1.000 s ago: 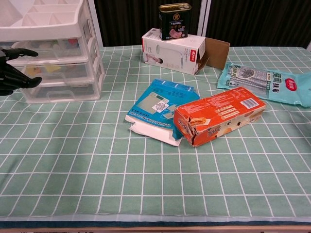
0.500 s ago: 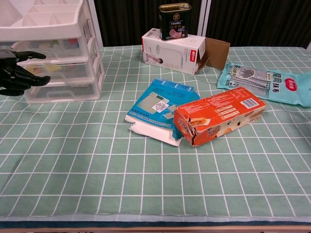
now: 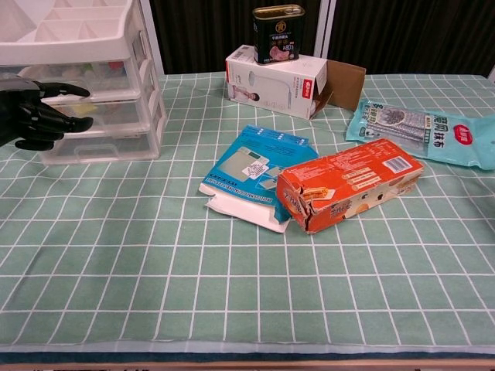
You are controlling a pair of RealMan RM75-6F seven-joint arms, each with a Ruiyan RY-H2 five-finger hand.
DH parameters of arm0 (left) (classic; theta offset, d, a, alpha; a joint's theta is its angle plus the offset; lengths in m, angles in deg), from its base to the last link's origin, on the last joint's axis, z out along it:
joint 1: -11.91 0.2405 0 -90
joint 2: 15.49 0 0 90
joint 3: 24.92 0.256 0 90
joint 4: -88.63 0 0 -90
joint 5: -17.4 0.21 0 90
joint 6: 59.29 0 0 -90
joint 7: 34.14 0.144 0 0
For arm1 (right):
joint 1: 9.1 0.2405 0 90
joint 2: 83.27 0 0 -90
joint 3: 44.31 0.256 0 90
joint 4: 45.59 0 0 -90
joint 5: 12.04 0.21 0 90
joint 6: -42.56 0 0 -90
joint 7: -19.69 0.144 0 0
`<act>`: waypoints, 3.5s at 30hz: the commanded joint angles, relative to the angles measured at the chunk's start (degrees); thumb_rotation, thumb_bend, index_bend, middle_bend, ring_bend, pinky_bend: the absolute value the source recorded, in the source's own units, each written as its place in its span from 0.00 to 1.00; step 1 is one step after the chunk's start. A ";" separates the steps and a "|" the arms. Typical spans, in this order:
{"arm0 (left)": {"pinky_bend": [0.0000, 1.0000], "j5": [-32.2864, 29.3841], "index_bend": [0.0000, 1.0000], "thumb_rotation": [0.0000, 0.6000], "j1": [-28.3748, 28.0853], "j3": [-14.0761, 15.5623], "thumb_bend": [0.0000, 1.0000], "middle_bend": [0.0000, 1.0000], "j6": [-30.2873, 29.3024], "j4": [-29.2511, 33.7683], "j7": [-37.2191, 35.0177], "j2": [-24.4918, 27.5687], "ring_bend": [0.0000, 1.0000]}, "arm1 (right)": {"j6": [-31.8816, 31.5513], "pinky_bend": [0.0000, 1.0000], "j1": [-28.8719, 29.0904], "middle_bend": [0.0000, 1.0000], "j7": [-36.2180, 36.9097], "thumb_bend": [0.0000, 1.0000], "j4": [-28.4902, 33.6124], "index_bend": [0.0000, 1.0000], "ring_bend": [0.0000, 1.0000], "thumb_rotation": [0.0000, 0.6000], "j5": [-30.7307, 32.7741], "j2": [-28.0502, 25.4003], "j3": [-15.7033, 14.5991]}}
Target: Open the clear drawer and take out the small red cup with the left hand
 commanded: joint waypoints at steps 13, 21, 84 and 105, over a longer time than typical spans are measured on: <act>1.00 0.42 0.17 1.00 -0.75 0.63 0.43 0.99 0.67 -0.44 -1.00 -0.17 0.96 | 0.36 0.22 0.04 0.00 0.52 0.08 0.33 0.00 0.00 1.00 0.28 -0.18 -0.01; 1.00 1.51 0.18 1.00 -0.53 1.21 0.43 0.99 0.73 0.68 -1.83 0.35 0.96 | 0.43 0.22 0.02 0.00 0.67 0.09 0.47 0.00 0.00 1.00 0.38 -0.23 -0.01; 1.00 23.31 0.23 1.00 4.18 12.19 0.43 1.00 -17.47 4.44 24.65 7.37 0.96 | 0.17 0.22 -0.14 0.00 0.86 0.09 0.87 0.00 0.00 1.00 0.26 -0.43 -0.03; 1.00 20.74 0.24 1.00 4.03 11.75 0.42 1.00 -17.30 0.30 27.26 5.80 0.96 | 0.29 0.22 -0.12 0.00 0.81 0.09 0.97 0.00 0.00 1.00 0.34 -0.45 -0.05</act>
